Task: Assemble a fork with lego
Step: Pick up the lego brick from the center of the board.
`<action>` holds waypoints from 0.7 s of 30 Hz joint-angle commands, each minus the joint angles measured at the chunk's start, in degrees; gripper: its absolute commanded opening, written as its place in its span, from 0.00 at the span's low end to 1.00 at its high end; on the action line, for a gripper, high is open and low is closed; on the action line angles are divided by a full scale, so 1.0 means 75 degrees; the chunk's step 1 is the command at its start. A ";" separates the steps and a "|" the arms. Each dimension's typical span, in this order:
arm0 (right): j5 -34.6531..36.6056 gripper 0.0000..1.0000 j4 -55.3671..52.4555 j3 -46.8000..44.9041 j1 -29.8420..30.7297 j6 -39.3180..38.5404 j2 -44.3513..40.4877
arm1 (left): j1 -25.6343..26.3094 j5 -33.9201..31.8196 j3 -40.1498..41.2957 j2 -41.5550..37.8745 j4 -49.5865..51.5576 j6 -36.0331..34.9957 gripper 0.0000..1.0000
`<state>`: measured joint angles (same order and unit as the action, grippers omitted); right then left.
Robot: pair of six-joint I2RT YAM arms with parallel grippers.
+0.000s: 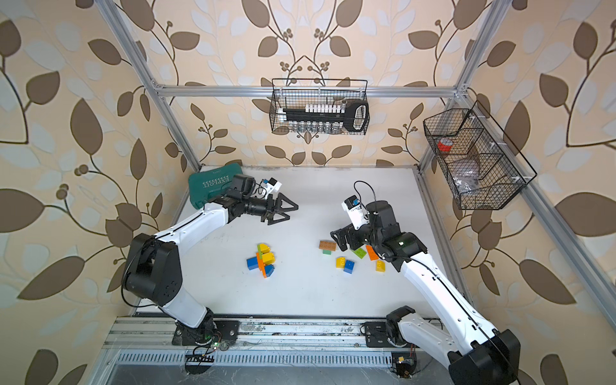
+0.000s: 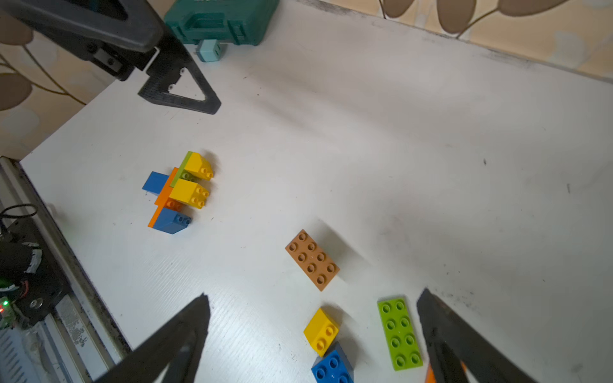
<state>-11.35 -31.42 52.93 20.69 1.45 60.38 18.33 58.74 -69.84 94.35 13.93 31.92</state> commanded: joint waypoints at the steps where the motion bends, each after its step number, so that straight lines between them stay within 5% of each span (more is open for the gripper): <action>1: 0.1100 1.00 -0.1079 0.0544 -0.0116 0.0761 0.0782 | 0.0382 0.0211 -0.0078 -0.0304 -0.0041 -0.0315 0.99; 10: 0.1773 0.92 -0.1512 0.0409 -0.0163 0.1228 0.1969 | 0.0556 -0.0220 0.0004 -0.0363 0.0038 -0.0232 0.99; 13: 0.1855 0.88 -0.1732 0.0558 -0.0201 0.1274 0.2521 | 0.0556 -0.0924 -0.0250 -0.0213 0.0715 -0.0674 0.99; 17: 0.1737 0.71 -0.1910 0.0820 -0.0292 0.1128 0.3257 | 0.0556 -0.2182 -0.0552 0.0109 0.1552 -0.1153 0.96; 21: 0.1855 0.69 -0.1978 0.1004 -0.0336 0.0942 0.3823 | 0.0556 -0.2649 -0.0423 0.0293 0.1493 -0.1152 0.93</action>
<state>1.34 -44.51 58.15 18.46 9.47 87.68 22.68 44.14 -72.16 95.72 23.03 25.80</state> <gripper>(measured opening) 0.690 0.934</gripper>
